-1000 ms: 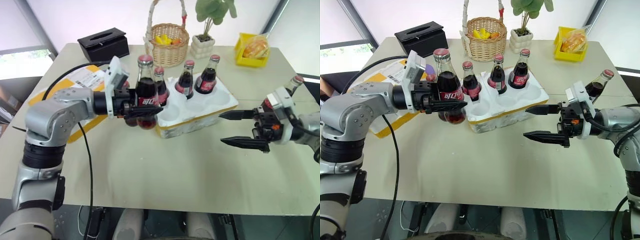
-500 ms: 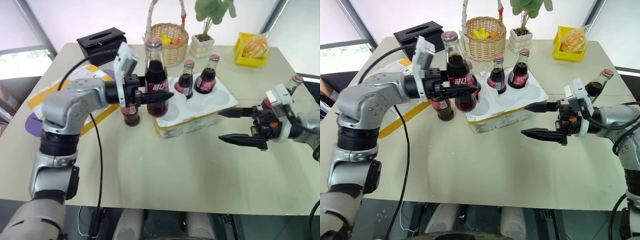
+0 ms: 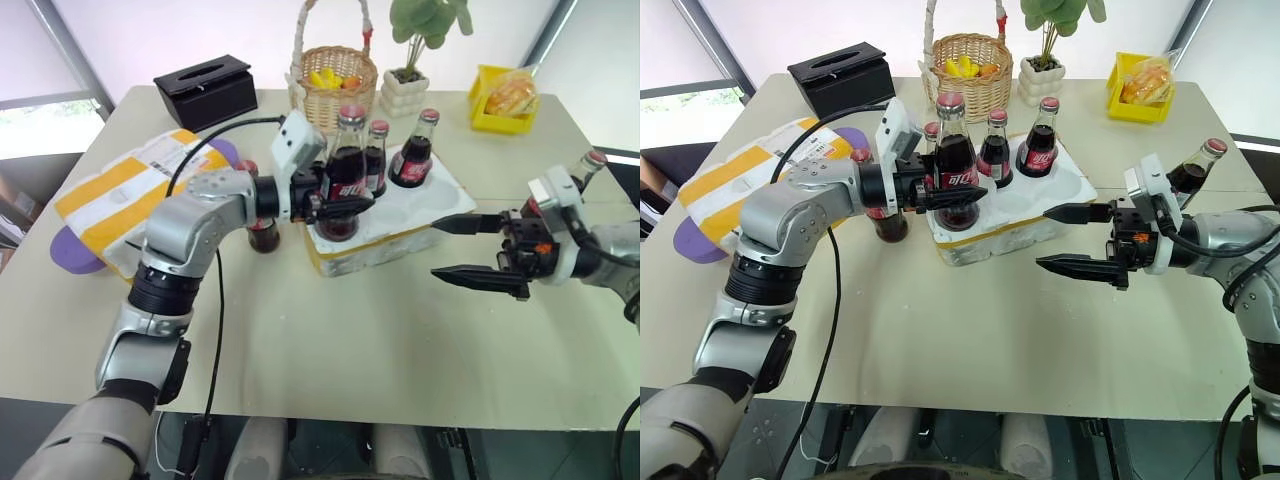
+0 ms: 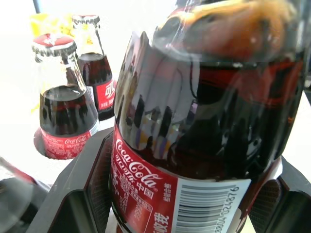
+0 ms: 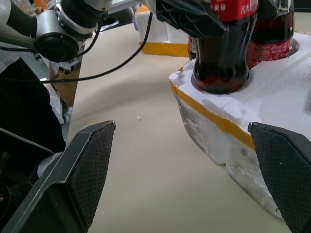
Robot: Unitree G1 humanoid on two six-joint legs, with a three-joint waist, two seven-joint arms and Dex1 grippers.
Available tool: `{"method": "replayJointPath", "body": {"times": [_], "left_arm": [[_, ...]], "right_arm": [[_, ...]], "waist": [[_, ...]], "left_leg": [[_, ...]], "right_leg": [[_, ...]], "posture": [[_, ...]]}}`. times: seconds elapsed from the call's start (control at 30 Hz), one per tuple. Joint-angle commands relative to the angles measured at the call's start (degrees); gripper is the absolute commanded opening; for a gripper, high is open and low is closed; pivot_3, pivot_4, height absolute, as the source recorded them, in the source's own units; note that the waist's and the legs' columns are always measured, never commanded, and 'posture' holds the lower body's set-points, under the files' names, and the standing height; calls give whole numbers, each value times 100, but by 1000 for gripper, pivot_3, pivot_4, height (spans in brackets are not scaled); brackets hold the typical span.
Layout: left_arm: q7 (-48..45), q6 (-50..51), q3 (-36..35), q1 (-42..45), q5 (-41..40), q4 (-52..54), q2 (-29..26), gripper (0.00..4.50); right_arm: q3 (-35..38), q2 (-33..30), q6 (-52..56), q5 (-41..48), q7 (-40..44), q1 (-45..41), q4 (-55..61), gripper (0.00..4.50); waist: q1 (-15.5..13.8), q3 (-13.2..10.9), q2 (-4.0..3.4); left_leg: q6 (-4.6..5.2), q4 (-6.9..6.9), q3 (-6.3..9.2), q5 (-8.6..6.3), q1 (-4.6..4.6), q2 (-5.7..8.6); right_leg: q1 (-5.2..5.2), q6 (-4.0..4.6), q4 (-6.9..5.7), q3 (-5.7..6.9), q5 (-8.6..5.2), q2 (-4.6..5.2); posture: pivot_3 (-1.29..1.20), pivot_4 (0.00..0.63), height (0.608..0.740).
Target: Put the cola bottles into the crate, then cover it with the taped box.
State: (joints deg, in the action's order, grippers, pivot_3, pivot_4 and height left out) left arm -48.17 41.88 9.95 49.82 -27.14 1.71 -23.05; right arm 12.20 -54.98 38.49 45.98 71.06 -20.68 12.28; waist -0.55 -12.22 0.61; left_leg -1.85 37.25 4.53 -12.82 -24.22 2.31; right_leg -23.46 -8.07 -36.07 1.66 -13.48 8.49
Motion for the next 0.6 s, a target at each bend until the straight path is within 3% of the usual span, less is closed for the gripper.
{"method": "replayJointPath", "body": {"times": [0.03,0.43,0.53,0.6], "left_arm": [[104,-325,25,-97,275,233,-33,2864],[850,-689,-7,-631,804,-46,490,2864],[1051,-770,-122,-718,832,-101,607,4242],[1117,-788,-174,-781,831,-83,663,4436]], "right_arm": [[228,17,-6,138,-51,-18,183,4500],[227,11,-147,74,-49,-75,83,4500],[246,34,-181,10,-166,-228,-62,4500],[254,-14,-199,7,-98,-229,-77,4500]], "waist": [[0,0,0],[-14,1,-1],[-16,1,-1],[-15,1,-1]], "left_leg": [[0,0,0,0,0,0],[0,3,1,0,5,0],[-1,13,1,1,5,0],[-4,18,1,3,5,0]], "right_leg": [[0,0,0,0,0,0],[4,0,-3,0,0,0],[8,-2,-3,0,4,0],[12,-4,-2,0,9,0]], "posture": [[0,150,740],[0,150,740],[0,150,740],[0,150,740]]}}
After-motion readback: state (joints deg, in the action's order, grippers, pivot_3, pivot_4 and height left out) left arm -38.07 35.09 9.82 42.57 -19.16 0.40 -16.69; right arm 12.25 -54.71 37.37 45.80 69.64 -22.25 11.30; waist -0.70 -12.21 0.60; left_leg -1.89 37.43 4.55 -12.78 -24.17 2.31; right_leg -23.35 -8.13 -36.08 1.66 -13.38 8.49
